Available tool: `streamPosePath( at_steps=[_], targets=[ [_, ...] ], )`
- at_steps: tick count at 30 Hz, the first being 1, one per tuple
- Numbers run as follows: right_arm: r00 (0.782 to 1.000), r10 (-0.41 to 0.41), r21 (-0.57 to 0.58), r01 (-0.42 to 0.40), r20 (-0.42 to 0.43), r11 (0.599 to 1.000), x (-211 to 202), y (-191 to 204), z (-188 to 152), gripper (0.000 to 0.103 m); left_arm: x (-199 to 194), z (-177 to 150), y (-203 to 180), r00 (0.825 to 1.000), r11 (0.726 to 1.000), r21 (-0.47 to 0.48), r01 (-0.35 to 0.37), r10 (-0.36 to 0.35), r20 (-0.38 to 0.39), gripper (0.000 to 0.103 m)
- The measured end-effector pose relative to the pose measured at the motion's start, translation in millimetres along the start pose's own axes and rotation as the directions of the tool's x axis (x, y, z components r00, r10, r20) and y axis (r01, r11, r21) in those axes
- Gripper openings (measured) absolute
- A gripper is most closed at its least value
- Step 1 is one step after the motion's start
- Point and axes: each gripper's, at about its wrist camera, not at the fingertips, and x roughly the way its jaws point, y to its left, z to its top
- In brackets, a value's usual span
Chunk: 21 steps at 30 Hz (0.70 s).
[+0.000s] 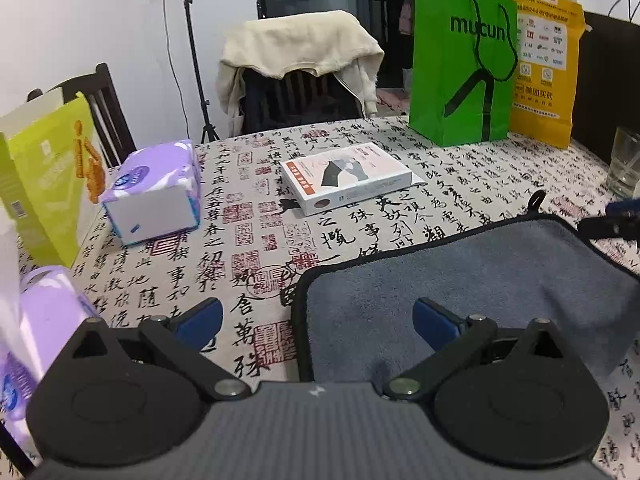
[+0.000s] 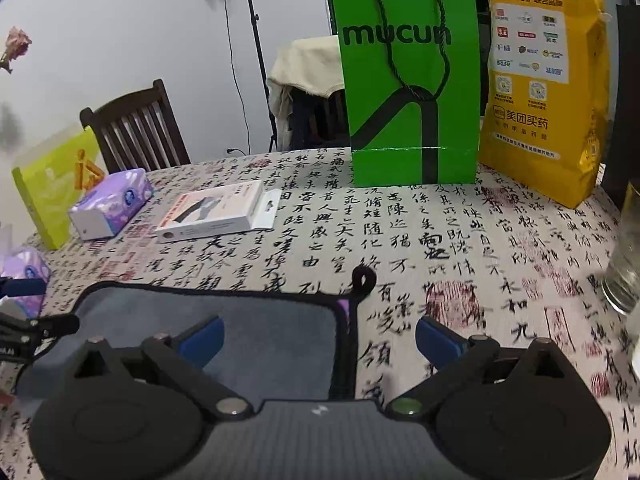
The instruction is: Fold towel
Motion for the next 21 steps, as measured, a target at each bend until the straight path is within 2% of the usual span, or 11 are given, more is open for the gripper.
streamPosePath(
  at_steps=[8,21],
  targets=[
    [1.000,-0.006,-0.013,0.006,0.022,1.000,-35.9,16.7,-22.4,0.102,-37.5,-10.1,2.0,1.000,1.000,-0.013,-0.010,0.010,0.026,0.103],
    [0.999,0.021,-0.011,-0.021,0.043,1.000,-99.8,37.2,-62.7,0.103,-98.2,-57.5,-9.2,0.999,1.000,-0.016,0.011,-0.010,0.034,0.103]
  ],
)
